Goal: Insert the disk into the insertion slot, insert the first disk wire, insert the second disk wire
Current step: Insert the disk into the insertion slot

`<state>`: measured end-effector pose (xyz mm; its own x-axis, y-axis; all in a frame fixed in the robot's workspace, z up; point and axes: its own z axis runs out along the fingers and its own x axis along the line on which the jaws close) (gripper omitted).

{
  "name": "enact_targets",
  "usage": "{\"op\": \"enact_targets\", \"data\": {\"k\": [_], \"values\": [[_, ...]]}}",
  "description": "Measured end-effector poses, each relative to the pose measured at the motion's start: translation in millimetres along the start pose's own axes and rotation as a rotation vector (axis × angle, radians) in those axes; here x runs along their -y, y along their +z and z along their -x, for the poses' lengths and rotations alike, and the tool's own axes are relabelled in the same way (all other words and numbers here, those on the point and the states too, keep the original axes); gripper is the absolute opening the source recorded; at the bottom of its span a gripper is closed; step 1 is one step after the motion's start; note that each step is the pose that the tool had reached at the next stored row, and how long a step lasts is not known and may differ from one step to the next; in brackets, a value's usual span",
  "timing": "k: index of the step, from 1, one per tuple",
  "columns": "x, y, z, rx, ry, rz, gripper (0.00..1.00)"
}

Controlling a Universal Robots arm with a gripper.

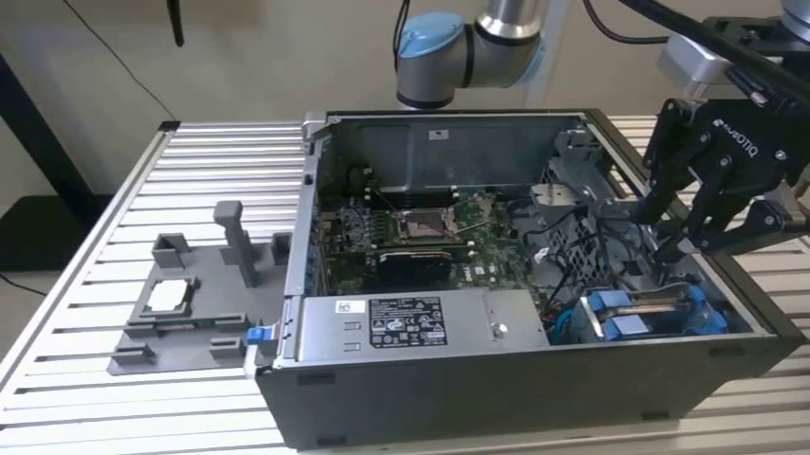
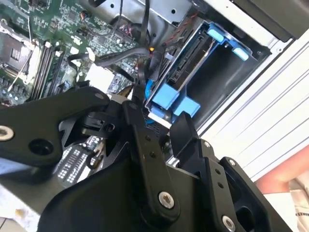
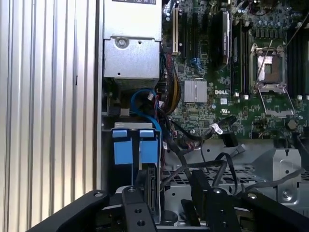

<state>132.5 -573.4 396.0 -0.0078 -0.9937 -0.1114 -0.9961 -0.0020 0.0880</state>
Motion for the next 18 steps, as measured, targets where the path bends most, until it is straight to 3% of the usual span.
{"op": "enact_targets", "data": {"k": [2,3,6,8,12,16,18], "values": [[0.0,-0.5,0.0,0.0014,0.000,-0.0004,0.49],[0.0,-0.4,0.0,0.0055,-0.001,-0.0019,0.49],[-0.1,-0.5,0.0,0.0244,-0.004,-0.0131,0.49],[-0.1,-0.5,0.0,0.0395,-0.006,-0.0259,0.49],[-0.3,-0.5,0.0,0.0853,-0.015,-0.0632,0.49],[-0.4,-0.5,0.0,0.1378,-0.023,-0.0932,0.49],[-0.5,-0.5,0.0,0.1580,-0.026,-0.1070,0.49]]}}
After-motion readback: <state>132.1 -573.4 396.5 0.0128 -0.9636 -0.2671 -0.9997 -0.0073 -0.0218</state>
